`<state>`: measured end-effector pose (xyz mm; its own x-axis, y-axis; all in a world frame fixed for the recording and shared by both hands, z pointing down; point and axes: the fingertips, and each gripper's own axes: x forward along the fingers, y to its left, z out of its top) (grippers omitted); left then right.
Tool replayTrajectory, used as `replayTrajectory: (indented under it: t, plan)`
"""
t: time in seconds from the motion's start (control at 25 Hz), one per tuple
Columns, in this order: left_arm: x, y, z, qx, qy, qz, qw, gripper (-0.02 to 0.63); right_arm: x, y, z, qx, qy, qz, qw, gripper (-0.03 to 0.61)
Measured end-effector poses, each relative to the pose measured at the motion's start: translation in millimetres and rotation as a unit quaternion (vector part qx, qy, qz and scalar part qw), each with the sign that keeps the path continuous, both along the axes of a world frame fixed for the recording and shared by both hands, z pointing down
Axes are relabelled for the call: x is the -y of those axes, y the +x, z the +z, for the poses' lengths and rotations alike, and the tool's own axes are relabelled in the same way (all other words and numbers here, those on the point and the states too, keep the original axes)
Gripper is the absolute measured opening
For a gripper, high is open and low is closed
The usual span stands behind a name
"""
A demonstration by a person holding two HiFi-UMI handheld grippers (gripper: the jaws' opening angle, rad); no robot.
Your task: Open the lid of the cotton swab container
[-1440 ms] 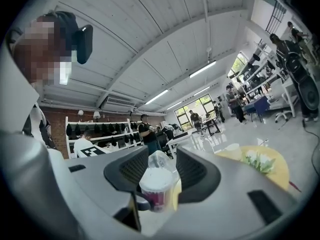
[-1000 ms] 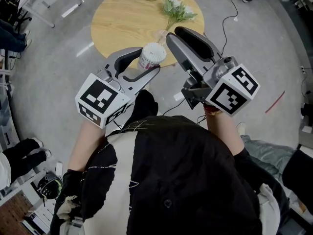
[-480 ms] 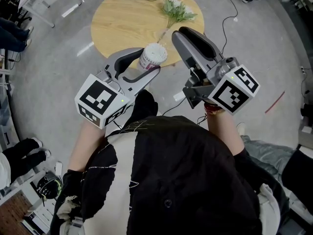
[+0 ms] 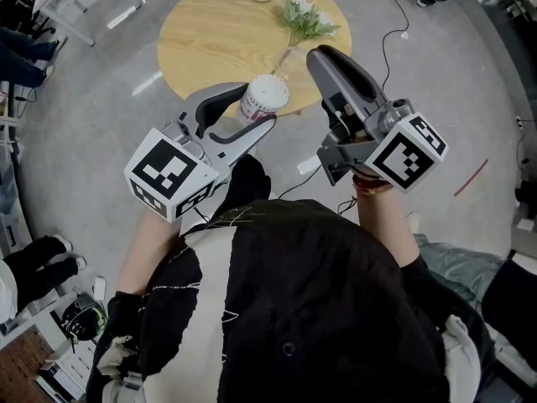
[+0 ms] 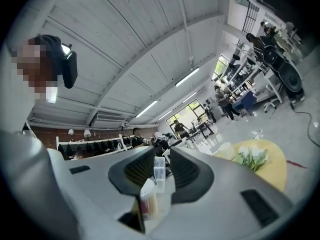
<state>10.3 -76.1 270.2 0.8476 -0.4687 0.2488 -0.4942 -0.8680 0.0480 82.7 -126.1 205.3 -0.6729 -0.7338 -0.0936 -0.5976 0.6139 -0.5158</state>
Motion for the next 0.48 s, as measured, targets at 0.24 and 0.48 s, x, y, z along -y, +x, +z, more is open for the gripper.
replayTrajectory:
  t: [0.24, 0.48]
  plan:
    - [-1.3, -0.8, -1.0, -0.004, 0.001, 0.001, 1.0, 0.242, 1.4, 3.0, 3.9, 0.018, -0.013, 0.001, 1.0, 0.098]
    - [-2.9, 0.6, -3.8, -0.013, 0.002, 0.006, 0.9999, 0.242, 3.8, 5.4, 6.7, 0.042, -0.025, -0.004, 0.999, 0.097]
